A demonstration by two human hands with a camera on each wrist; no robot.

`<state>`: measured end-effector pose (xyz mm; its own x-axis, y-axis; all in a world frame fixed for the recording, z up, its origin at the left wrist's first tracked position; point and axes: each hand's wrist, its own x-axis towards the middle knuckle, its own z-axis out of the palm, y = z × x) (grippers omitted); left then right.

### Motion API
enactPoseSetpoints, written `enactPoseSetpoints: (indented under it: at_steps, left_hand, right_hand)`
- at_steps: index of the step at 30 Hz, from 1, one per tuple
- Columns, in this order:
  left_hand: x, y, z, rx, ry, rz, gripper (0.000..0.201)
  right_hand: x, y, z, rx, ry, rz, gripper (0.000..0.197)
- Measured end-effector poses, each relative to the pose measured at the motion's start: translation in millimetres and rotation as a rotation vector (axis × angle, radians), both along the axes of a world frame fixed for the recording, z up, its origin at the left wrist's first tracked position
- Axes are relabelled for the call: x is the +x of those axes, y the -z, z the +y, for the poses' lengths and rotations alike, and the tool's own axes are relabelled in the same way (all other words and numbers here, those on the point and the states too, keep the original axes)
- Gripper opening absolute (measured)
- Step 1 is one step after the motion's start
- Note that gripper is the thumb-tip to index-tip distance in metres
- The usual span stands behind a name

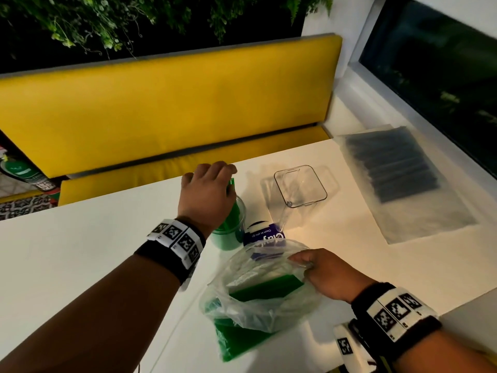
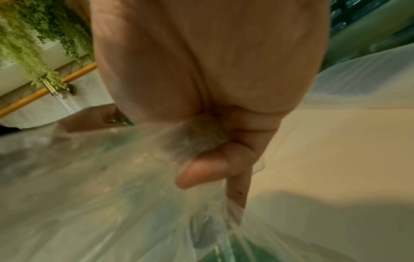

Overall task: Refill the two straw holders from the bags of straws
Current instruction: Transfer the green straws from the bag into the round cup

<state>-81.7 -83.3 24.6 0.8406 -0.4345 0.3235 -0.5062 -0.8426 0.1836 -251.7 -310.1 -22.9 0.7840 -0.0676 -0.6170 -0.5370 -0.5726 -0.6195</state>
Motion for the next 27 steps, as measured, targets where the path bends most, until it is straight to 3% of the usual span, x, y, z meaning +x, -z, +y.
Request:
enactPoseSetpoints:
  at_steps: [6,8,9,11,12,14,16,18,20,24,27]
  left_hand:
    - [-1.2,-6.8,-1.5,0.061,-0.058,0.098,0.040]
    - [-5.9,-22.7,-1.6,0.012,-0.104,0.033,0.043]
    - [-12.5,-32.8,-3.7,-0.060,-0.074,-0.038,0.042]
    - [-39.2,-44.5,-13.8,-0.230,0.155,-0.101,0.027]
    - [-58.4,-43.8,-20.6,-0.257,0.310,-0.025,0.017]
    - [-96.8,-27.7,-34.3,-0.101,0.493,0.280,0.017]
    - [-120.9,6.3,-44.6,0.091,0.469,0.617,0.025]
    - [-128.7,41.5,-50.2,0.158,0.339,0.839,0.029]
    - [-130.8,62.8,-53.6,0.151,0.254,0.930,0.036]
    - [-141.5,80.8,-57.6,0.360,0.237,0.882,0.044]
    - [-142.5,83.6,-56.9,0.256,0.220,0.857,0.038]
  right_hand:
    - [3.1,-0.1,1.5,-0.014,-0.013,0.010,0.055]
    - [3.6,-1.0,1.4,-0.018,-0.016,0.006,0.055]
    - [3.4,-2.1,1.9,-0.021,-0.023,0.000,0.055]
    - [2.6,-4.4,3.6,-0.026,-0.044,-0.024,0.057]
    - [2.5,-6.5,4.5,-0.023,-0.045,-0.046,0.058]
    - [2.4,-13.3,6.8,-0.026,-0.055,-0.097,0.062]
    - [3.0,-16.6,9.3,-0.067,-0.121,-0.162,0.065]
    - [2.3,-18.8,12.2,-0.074,-0.162,-0.211,0.066]
    - [-0.6,-20.6,15.7,-0.034,-0.158,-0.237,0.068]
    - [-6.3,-21.1,22.2,0.031,-0.119,-0.278,0.067]
    - [-9.0,-20.8,22.3,-0.010,-0.151,-0.317,0.068]
